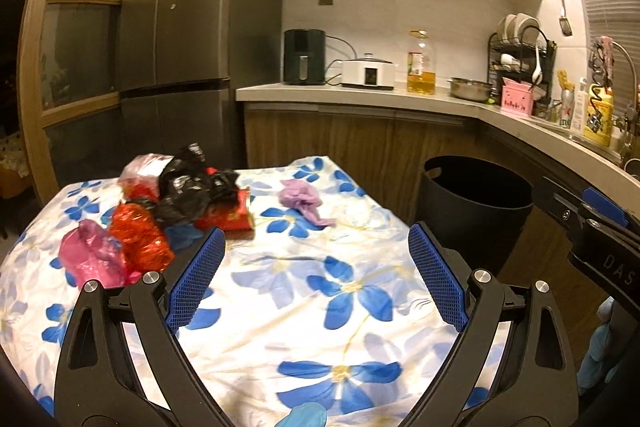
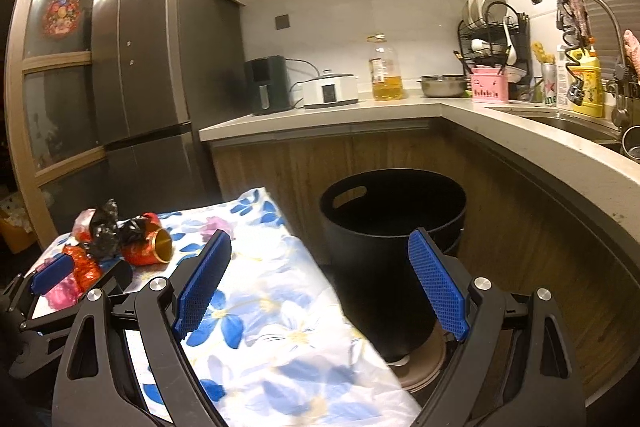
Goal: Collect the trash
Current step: 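Move both tools back over the table toward the remaining bags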
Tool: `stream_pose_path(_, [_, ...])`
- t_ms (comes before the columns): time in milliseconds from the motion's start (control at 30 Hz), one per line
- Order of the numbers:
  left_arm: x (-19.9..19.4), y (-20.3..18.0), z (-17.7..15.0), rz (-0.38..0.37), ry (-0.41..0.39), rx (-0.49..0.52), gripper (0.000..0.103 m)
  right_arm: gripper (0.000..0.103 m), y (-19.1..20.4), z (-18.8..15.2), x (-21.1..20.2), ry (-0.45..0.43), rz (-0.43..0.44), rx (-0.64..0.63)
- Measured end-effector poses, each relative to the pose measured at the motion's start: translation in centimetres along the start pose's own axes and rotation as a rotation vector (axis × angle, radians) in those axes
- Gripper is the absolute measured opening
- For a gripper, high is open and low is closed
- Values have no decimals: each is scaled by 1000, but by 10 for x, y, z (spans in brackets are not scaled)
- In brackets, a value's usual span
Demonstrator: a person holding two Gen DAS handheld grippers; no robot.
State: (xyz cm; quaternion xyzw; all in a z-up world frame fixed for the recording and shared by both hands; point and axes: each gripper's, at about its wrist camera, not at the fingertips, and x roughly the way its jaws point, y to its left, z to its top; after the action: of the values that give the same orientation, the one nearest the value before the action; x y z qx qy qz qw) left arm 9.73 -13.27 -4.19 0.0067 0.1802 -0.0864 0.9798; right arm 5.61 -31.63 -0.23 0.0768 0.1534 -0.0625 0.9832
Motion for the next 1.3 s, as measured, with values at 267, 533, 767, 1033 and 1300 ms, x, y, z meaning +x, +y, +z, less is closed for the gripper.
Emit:
stream_pose_path(267, [-6,40,-9,121,-21,-38,91,87,25,-11,10,32,56,-17])
stream_pose_path(533, [-9,101,-26,283,-7,-93,91,87,55,-21,19,61,118,-49])
stream_pose_path(767, [-8,147,-27,361,2,-150,91,87,83,-28,23,68,172,-77])
stream_pose_path(1033, [15,175,-31,355,85,-154,76,87,117,-35,33,77,229,-112])
stream_pose_path(1300, [38,190,-39,288,196,-199,34,87,156,-37,47,80,300,-146])
